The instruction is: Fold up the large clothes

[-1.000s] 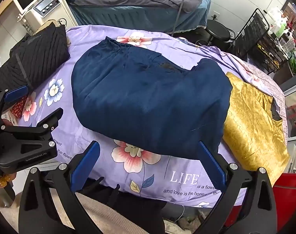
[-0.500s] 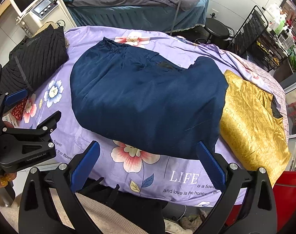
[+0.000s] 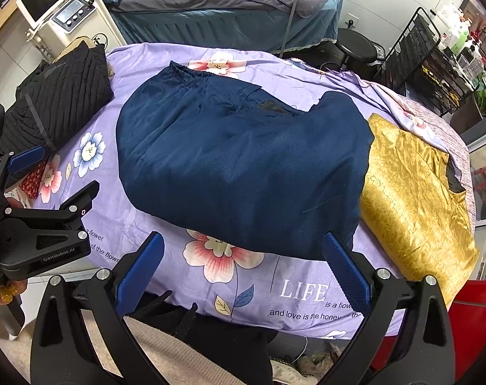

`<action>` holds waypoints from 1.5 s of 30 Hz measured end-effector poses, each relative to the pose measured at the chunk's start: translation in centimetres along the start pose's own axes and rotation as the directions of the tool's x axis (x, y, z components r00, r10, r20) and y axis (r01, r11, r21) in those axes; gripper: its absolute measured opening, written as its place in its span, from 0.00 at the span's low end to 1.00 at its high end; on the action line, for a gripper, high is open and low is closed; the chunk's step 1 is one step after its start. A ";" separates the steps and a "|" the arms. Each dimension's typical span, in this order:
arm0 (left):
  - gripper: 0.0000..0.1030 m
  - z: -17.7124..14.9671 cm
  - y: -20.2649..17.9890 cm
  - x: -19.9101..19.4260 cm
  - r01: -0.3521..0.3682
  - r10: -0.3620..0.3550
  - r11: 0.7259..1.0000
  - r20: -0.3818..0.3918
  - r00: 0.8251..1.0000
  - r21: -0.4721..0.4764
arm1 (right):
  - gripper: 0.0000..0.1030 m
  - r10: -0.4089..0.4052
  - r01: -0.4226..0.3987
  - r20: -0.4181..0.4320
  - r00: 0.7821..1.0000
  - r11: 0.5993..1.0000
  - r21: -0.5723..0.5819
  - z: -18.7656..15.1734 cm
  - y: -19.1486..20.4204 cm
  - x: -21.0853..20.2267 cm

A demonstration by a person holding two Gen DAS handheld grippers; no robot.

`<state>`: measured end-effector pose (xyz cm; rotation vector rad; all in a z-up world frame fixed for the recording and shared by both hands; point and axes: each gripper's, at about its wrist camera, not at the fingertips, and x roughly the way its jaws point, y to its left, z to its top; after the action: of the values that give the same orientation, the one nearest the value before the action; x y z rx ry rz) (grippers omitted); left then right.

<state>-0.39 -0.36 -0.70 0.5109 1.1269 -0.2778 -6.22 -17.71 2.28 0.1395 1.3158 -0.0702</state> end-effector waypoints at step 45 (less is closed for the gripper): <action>0.94 -0.1 0.5 0.3 -0.009 0.009 1.000 -0.007 1.000 -0.002 | 0.94 0.008 -0.008 -0.004 1.000 1.000 0.004 -0.1 0.3 0.1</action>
<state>-0.12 0.11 -0.87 0.5155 1.1313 -0.2676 -6.22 -17.36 2.17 0.1480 1.3193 -0.0658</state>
